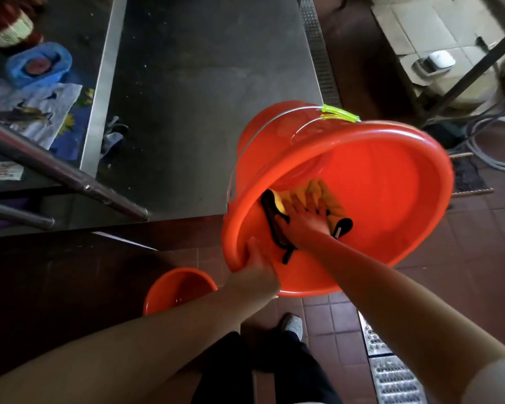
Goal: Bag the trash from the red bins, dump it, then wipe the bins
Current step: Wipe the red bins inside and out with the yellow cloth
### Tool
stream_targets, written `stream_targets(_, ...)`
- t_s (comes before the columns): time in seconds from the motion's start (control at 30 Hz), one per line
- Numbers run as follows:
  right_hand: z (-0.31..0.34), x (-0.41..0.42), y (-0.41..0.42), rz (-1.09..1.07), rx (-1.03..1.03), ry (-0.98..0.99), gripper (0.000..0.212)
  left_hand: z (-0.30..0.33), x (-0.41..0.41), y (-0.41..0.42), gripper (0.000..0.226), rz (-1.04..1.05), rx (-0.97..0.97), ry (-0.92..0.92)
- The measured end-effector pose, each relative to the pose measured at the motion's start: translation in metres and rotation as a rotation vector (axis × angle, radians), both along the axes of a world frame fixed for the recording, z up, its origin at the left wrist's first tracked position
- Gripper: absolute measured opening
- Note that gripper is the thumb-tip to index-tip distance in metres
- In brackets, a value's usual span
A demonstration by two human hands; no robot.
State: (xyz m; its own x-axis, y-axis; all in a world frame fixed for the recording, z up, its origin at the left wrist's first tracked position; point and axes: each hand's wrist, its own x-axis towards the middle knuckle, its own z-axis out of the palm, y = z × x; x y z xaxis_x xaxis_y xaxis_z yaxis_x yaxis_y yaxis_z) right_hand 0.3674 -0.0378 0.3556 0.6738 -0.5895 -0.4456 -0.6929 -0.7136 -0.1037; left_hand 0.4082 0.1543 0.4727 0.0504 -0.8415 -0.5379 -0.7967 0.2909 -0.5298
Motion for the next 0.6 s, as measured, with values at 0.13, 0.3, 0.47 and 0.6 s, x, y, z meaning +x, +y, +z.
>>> stream_targets(0.13,0.023,-0.035,0.027,0.046,0.013,-0.001,0.068,-0.007,0.001,-0.003,0.061,-0.027,-0.038,0.12)
stream_targets(0.3,0.056,-0.081,0.061,0.092,0.025,0.024,0.068,0.003,0.004,-0.002,0.051,0.06,-0.075,0.204)
stream_targets(0.47,0.074,-0.103,0.074,0.101,0.049,0.056,0.07,0.011,0.002,-0.003,0.043,0.043,-0.066,0.173)
stream_targets(0.6,0.074,-0.097,0.067,0.078,0.101,0.085,0.072,0.008,0.003,-0.005,0.044,0.05,-0.077,0.215)
